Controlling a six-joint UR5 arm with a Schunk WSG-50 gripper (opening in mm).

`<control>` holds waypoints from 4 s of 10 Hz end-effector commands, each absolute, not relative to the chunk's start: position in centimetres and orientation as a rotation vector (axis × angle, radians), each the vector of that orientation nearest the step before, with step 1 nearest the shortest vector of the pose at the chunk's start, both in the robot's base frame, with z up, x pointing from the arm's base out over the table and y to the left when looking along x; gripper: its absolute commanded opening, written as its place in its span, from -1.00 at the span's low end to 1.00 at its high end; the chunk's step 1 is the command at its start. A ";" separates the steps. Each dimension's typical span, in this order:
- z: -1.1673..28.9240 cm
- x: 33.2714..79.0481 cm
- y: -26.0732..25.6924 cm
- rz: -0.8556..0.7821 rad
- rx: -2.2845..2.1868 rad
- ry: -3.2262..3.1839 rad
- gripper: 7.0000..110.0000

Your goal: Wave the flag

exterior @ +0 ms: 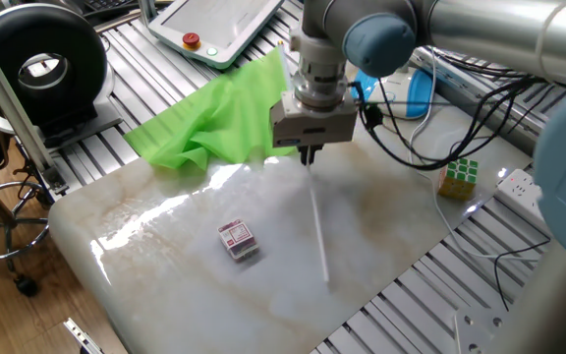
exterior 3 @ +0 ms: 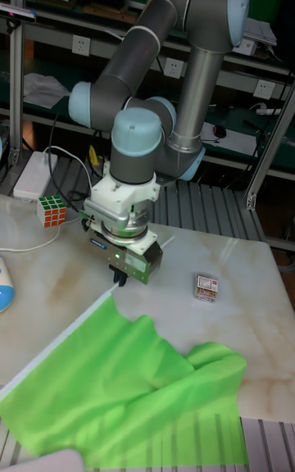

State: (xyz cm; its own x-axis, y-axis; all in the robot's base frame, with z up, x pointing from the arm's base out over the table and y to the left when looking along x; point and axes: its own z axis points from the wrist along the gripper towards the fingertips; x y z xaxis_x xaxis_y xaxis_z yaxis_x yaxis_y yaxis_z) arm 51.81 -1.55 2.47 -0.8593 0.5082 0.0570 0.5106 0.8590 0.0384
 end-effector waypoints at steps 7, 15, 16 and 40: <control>11.8 52.8 0.8 -0.159 -0.710 -3.027 -1.00; 12.0 53.4 1.0 -0.136 -0.708 -3.037 -1.00; 12.0 53.2 0.6 -0.113 -0.702 -3.037 -1.00; 12.1 51.7 1.4 -0.141 -0.512 -3.013 -1.00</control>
State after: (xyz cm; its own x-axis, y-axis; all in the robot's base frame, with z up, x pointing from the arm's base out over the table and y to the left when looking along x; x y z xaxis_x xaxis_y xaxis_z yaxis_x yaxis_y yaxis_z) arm 51.40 1.22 11.98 -0.9387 0.3281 0.1056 0.3358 0.9397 0.0651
